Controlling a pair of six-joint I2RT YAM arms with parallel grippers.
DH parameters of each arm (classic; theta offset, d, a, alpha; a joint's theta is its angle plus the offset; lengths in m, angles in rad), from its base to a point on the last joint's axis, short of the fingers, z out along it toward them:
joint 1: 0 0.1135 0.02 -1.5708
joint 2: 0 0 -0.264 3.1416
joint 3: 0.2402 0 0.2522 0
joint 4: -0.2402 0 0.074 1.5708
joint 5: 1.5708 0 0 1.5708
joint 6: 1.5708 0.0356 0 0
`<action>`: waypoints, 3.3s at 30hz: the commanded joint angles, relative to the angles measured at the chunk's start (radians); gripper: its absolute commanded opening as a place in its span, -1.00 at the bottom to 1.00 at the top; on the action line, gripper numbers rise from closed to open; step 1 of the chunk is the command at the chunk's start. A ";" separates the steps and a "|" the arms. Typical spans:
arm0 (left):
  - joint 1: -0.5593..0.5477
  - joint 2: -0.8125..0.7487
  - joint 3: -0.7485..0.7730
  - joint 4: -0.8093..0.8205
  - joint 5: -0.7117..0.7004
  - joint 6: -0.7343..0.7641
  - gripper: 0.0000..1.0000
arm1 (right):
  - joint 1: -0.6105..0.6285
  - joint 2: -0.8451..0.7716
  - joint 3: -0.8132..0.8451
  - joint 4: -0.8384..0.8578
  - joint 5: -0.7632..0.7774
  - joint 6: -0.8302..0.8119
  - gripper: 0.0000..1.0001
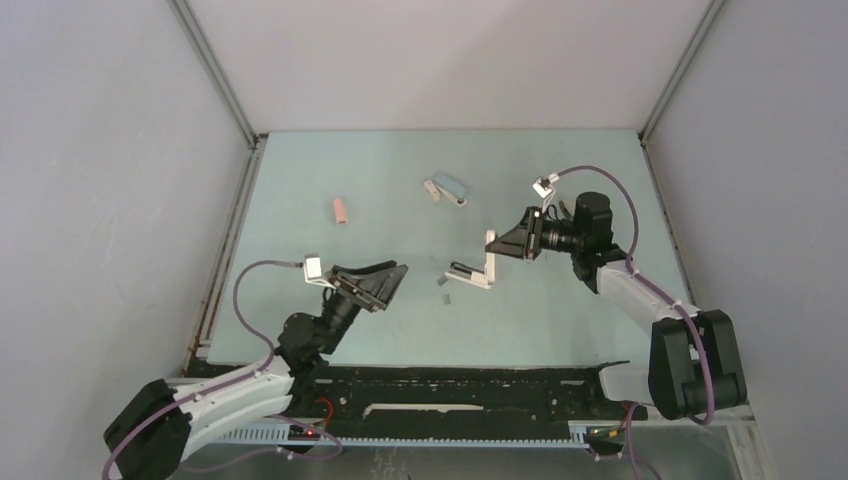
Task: Unload the staples from the stapler
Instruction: Unload the staple at the center of the board.
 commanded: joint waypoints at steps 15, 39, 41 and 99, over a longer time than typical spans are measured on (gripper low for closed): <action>-0.044 0.722 0.164 0.488 -0.049 -0.468 1.00 | 0.007 0.032 -0.100 0.424 0.250 0.581 -1.00; -0.079 1.045 0.385 0.490 -0.128 -0.789 0.31 | 0.030 0.073 -0.154 0.463 0.297 0.696 -1.00; -0.079 1.044 0.366 0.489 -0.156 -0.808 -0.15 | 0.023 0.081 -0.164 0.424 0.324 0.705 -1.00; -0.030 1.144 0.425 0.287 -0.024 -1.134 -1.00 | -0.051 0.303 -0.236 0.429 0.376 0.775 0.99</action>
